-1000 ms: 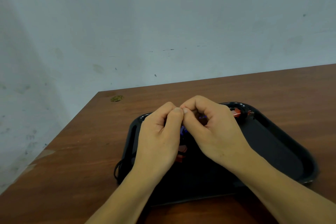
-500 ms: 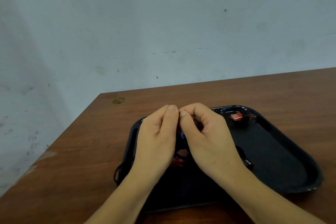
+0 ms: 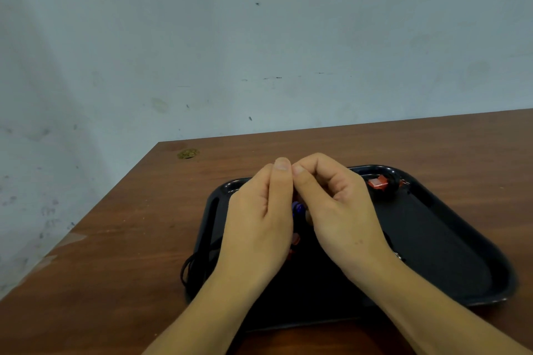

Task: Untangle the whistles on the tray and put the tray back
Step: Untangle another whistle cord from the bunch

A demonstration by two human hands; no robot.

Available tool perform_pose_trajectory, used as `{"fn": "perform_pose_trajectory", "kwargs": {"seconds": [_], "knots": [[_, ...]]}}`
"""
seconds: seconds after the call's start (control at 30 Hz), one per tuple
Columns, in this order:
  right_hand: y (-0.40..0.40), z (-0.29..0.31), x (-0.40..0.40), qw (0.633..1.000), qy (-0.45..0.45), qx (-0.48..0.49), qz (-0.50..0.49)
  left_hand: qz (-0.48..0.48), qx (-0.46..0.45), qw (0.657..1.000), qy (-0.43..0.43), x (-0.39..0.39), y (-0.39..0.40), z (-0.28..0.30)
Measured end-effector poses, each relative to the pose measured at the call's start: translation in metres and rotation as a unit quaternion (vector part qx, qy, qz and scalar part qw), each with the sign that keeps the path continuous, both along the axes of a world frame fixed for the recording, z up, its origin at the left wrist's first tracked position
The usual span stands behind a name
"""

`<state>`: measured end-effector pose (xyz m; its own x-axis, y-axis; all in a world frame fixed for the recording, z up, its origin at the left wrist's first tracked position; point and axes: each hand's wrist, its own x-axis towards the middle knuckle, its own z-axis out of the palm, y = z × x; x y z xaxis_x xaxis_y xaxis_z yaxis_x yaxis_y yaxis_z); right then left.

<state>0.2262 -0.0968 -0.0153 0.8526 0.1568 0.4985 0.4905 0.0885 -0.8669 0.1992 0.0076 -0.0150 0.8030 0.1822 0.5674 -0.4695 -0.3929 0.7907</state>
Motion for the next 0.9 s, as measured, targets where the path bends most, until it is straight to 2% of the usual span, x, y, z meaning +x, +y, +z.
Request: {"fn": "perform_pose_trajectory", "kwargs": {"seconds": [0.23,0.47,0.7,0.9], "knots": [[-0.011,0.004,0.000,0.998,0.043,0.000,0.038,0.027,0.106,0.994,0.025,-0.004,0.000,0.001],[-0.018,0.004,-0.001,0.995,0.081,-0.031,0.058,0.021,0.206,0.978,-0.024,0.000,0.010,0.001],[-0.019,0.005,-0.005,0.985,0.151,0.006,0.084,0.001,0.181,0.982,-0.056,0.001,0.009,0.005],[-0.016,0.001,-0.005,0.994,0.083,0.001,0.067,0.006,0.161,0.985,-0.069,0.002,0.005,0.006]]}}
